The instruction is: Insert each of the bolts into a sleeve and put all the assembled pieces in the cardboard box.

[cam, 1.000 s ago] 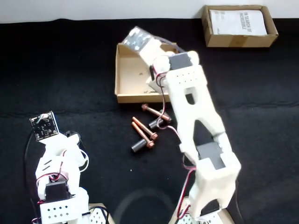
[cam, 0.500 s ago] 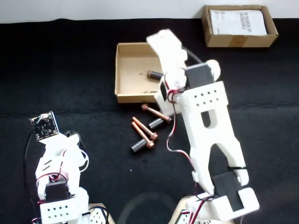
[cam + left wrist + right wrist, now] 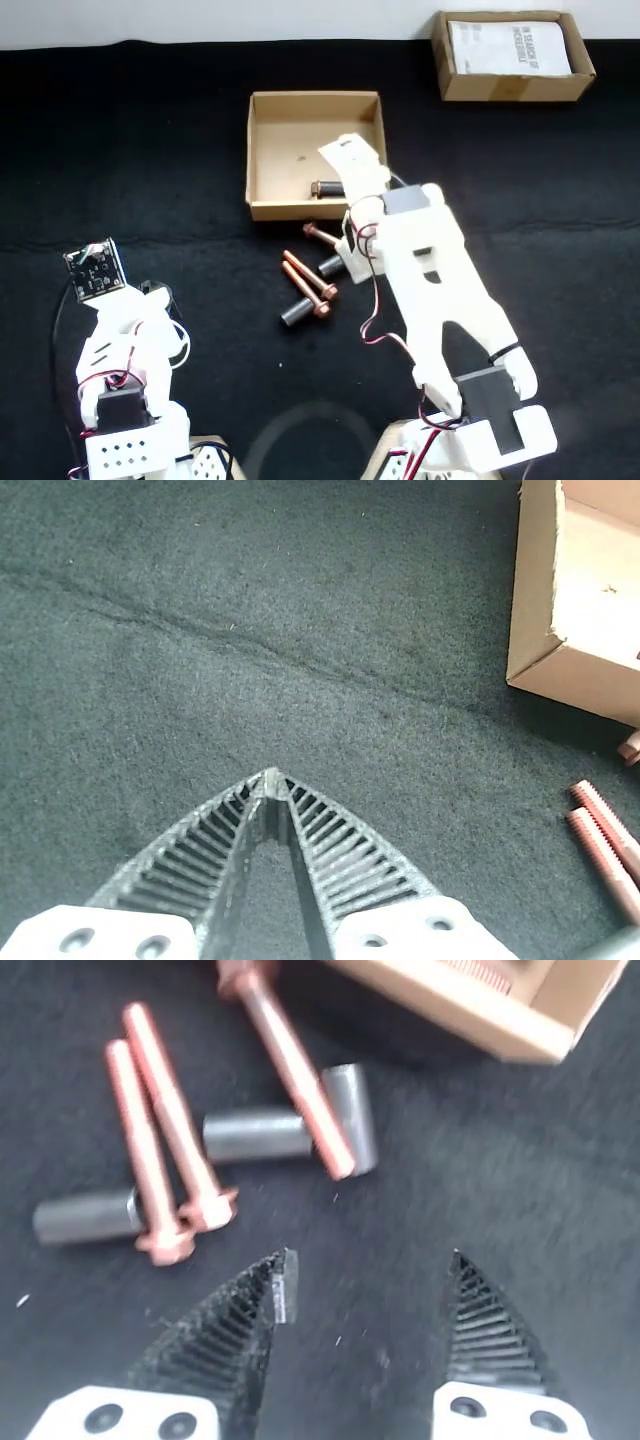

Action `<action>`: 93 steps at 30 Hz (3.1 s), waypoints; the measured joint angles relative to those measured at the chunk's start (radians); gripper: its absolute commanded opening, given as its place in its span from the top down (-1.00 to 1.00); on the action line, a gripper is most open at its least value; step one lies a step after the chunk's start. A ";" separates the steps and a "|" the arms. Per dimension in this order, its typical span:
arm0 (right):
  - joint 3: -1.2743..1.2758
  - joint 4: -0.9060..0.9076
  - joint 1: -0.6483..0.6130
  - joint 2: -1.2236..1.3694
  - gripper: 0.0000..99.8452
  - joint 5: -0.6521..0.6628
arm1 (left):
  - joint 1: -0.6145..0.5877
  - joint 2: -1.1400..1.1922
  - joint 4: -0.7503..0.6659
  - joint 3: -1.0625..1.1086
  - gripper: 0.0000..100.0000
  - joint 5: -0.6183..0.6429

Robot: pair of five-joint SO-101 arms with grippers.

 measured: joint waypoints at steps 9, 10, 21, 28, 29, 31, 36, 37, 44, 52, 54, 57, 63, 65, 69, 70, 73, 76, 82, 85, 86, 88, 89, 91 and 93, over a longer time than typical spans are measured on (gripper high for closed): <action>-0.190 -0.023 0.061 0.262 0.57 0.020 | 0.000 0.000 0.000 0.000 0.94 0.000; -0.227 -0.023 0.064 0.292 0.57 0.020 | 0.000 0.000 0.000 0.000 0.94 0.000; -0.528 0.144 0.049 0.552 0.87 0.020 | 0.000 0.000 0.000 0.000 0.94 0.000; -0.557 0.212 0.021 0.574 0.87 0.020 | 0.000 0.000 0.000 0.000 0.94 0.000; -0.559 0.215 0.012 0.574 0.87 0.020 | 0.000 0.000 0.000 0.000 0.94 0.000; -0.562 0.224 -0.006 0.574 0.87 0.020 | 0.000 0.000 0.000 0.000 0.94 0.000; -0.617 0.299 -0.072 0.577 0.87 0.020 | 0.000 0.000 0.000 0.000 0.94 0.000; -0.632 0.315 -0.089 0.577 0.87 0.020 | 0.000 0.000 0.000 0.000 0.94 0.000; -0.678 0.328 -0.133 0.583 0.87 0.020 | 0.000 0.000 0.003 0.000 0.94 0.000; -0.678 0.330 -0.100 0.585 0.76 0.020 | 0.000 0.000 0.003 0.000 0.94 0.000; -0.678 0.330 -0.078 0.585 0.67 0.020 | 0.000 0.000 0.003 0.000 0.94 0.000; -0.678 0.330 -0.058 0.585 0.64 0.020 | 0.000 0.000 0.003 0.000 0.94 0.000; -0.678 0.325 -0.055 0.585 0.64 0.020 | 0.000 0.000 0.003 0.000 0.94 0.000; -0.678 0.319 -0.055 0.585 0.64 0.020 | 0.000 0.000 0.003 0.000 0.94 0.000; -0.678 0.298 -0.068 0.634 0.64 0.020 | 0.000 0.000 0.003 0.000 0.94 0.000; -0.678 0.292 -0.071 0.652 0.64 0.020 | 0.000 0.000 0.003 0.000 0.94 0.000; -0.684 0.279 -0.066 0.710 0.64 0.020 | 0.000 0.000 0.003 0.000 0.94 0.000; -0.698 0.259 -0.064 0.744 0.66 0.020 | 0.000 0.000 0.003 0.000 0.94 0.000; -0.713 0.242 -0.061 0.770 0.96 0.018 | 0.000 0.000 0.003 0.000 0.94 0.000; -0.717 0.233 -0.055 0.772 0.98 -0.028 | 0.000 0.000 0.003 0.000 0.94 0.000; -0.717 0.233 -0.048 0.772 0.98 -0.048 | 0.000 0.000 0.003 0.000 0.94 0.000; -0.723 0.241 -0.043 0.772 0.98 -0.072 | 0.000 0.000 0.003 0.000 0.94 0.000; -0.736 0.252 -0.043 0.773 0.98 -0.075 | 0.000 0.000 0.003 0.000 0.94 0.000; -0.770 0.296 -0.043 0.772 0.98 -0.081 | 0.000 0.000 0.003 0.000 0.94 0.000; -0.816 0.358 -0.048 0.764 0.98 -0.084 | 0.011 0.000 0.003 0.000 0.94 0.000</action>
